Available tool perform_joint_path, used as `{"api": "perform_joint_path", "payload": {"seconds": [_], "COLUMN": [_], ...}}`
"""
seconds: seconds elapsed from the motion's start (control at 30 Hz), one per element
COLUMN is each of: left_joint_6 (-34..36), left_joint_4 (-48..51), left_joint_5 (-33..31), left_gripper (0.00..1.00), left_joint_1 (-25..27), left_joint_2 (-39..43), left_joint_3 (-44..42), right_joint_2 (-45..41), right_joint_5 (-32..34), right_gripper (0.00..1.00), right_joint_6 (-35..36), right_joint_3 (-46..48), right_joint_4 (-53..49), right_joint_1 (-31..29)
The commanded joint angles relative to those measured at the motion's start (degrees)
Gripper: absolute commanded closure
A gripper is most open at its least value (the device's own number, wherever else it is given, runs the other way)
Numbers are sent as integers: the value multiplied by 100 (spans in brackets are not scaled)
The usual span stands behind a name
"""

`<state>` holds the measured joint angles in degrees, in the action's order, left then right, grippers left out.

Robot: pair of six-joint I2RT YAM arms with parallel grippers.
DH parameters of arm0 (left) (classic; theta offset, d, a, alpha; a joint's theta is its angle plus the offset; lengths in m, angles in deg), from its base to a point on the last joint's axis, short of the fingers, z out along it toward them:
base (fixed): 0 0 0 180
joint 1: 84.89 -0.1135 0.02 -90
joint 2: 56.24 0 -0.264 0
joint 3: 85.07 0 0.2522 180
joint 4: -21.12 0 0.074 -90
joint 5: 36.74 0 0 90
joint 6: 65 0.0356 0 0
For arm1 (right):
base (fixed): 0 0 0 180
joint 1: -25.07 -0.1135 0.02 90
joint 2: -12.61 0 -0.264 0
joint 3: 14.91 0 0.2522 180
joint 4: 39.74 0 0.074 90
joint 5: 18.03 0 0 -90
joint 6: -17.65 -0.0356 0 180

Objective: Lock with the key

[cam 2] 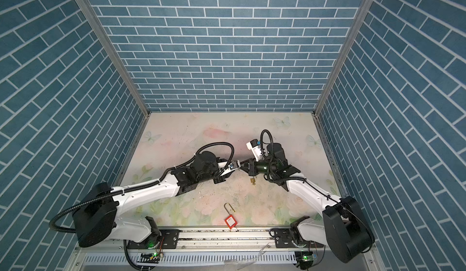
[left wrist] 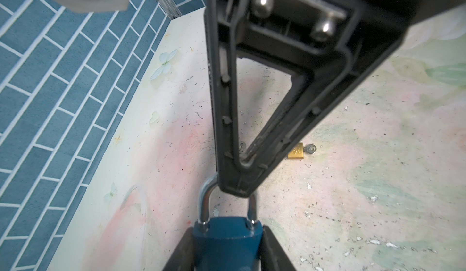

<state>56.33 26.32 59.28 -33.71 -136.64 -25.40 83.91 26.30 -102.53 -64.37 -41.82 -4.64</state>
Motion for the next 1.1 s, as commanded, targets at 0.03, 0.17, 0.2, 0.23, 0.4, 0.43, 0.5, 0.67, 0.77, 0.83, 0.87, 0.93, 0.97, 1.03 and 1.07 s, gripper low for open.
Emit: {"api": "perform_joint_path", "payload": {"seconds": [0.03,0.17,0.2,0.23,0.4,0.43,0.5,0.67,0.77,0.83,0.87,0.93,0.97,1.03,1.07], "left_joint_6": [-149,-169,-180,-188,-241,-242,-242,-281,-362,-365,-378,-391,-399,-433,-466], "left_joint_4": [-2928,-3017,-3037,-3066,-3099,-3109,-3120,-3197,-3318,-3320,-3324,-3296,-3277,-3192,-3117], "left_joint_5": [755,836,860,883,994,1024,1080,1170,1207,1221,1220,1185,1152,1053,946], "left_gripper": [100,100,100,100,100,100,100,100,100,100,100,100,100,100,100], "left_joint_1": [179,174,176,180,176,184,174,164,137,130,134,113,108,94,94], "left_joint_2": [92,-18,-32,-37,-13,-11,-17,-103,-139,-160,-160,-168,-156,-144,-150], "left_joint_3": [698,891,938,978,1152,1178,1248,1368,1389,1397,1378,1336,1268,1131,1049], "right_joint_2": [302,407,447,485,714,773,837,936,1003,1012,997,920,867,777,717], "right_joint_5": [-571,-537,-508,-477,-308,-284,-282,-235,-224,-232,-223,-167,-121,-63,-67], "right_gripper": [100,100,100,100,100,100,100,100,100,100,100,100,100,100,100], "right_joint_6": [-137,-182,-182,-182,-129,-129,-138,-181,-216,-226,-226,-203,-170,-106,-69], "right_joint_3": [150,216,228,248,317,334,345,386,429,442,433,400,366,226,121], "right_joint_4": [-399,-283,-259,-246,-193,-163,-111,20,109,117,107,49,-17,-197,-318], "right_joint_1": [-278,-322,-341,-353,-377,-383,-394,-427,-444,-447,-439,-447,-436,-390,-336]}}
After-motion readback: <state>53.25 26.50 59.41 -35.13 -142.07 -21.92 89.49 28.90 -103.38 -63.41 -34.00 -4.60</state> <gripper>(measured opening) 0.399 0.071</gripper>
